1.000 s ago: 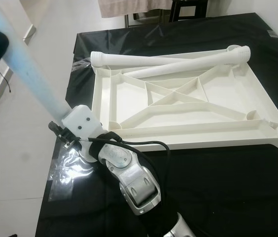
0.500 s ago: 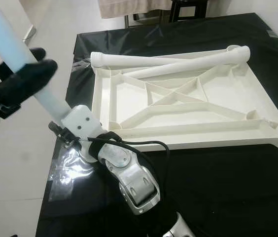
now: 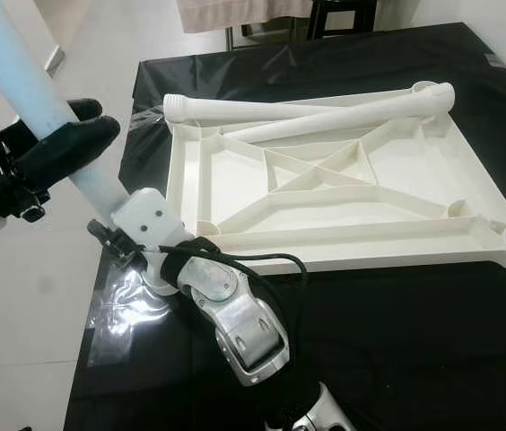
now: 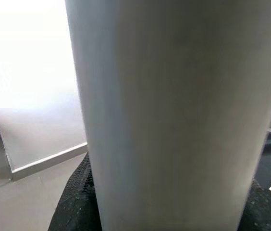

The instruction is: Building children table

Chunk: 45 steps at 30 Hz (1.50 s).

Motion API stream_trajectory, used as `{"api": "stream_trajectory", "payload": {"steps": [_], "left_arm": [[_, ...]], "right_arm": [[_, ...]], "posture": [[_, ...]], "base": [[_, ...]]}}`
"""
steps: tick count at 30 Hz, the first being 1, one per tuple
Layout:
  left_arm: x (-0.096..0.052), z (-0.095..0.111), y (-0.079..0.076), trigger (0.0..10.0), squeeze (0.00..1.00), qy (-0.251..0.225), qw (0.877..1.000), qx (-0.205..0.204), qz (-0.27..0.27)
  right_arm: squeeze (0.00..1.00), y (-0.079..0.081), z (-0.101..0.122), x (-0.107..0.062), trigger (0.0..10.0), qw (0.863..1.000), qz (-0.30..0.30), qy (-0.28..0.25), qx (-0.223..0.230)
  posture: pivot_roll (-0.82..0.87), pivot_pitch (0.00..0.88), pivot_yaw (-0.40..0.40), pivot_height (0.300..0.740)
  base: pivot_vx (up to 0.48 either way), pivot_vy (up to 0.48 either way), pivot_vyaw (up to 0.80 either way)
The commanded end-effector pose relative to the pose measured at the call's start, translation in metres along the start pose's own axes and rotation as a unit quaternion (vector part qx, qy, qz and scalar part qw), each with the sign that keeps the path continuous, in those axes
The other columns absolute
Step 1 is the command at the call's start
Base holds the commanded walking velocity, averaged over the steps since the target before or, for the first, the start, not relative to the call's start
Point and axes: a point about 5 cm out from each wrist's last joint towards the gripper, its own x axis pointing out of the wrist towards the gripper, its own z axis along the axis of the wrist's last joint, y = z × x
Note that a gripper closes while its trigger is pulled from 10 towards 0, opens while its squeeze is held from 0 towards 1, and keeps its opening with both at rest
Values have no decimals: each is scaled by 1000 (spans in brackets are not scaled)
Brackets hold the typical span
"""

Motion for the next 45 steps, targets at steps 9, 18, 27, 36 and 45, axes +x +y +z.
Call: {"api": "stream_trajectory", "payload": {"steps": [9, 18, 27, 36, 45], "left_arm": [[1, -1, 1, 0, 0, 3, 1000, 19, 17], [2, -1, -1, 0, 0, -1, 1000, 18, 17], [2, -1, -1, 0, 0, -1, 1000, 18, 17], [2, -1, -1, 0, 0, -1, 1000, 18, 17], [2, -1, -1, 0, 0, -1, 1000, 18, 17]], "right_arm": [[1000, -25, -28, -4, 10000, 991, 118, 54, 39], [1000, -50, -16, -6, 10000, 989, 140, 36, 4], [1000, -50, -16, -6, 10000, 989, 140, 36, 4], [1000, -50, -16, -6, 10000, 989, 140, 36, 4], [1000, -50, -16, -6, 10000, 989, 140, 36, 4]], "posture": [[14, 226, 60, 740], [11, 226, 57, 740], [11, 226, 57, 740], [11, 226, 57, 740], [11, 226, 57, 740]], "base": [[0, 0, 0], [0, 0, 0], [0, 0, 0], [0, 0, 0], [0, 0, 0]]}}
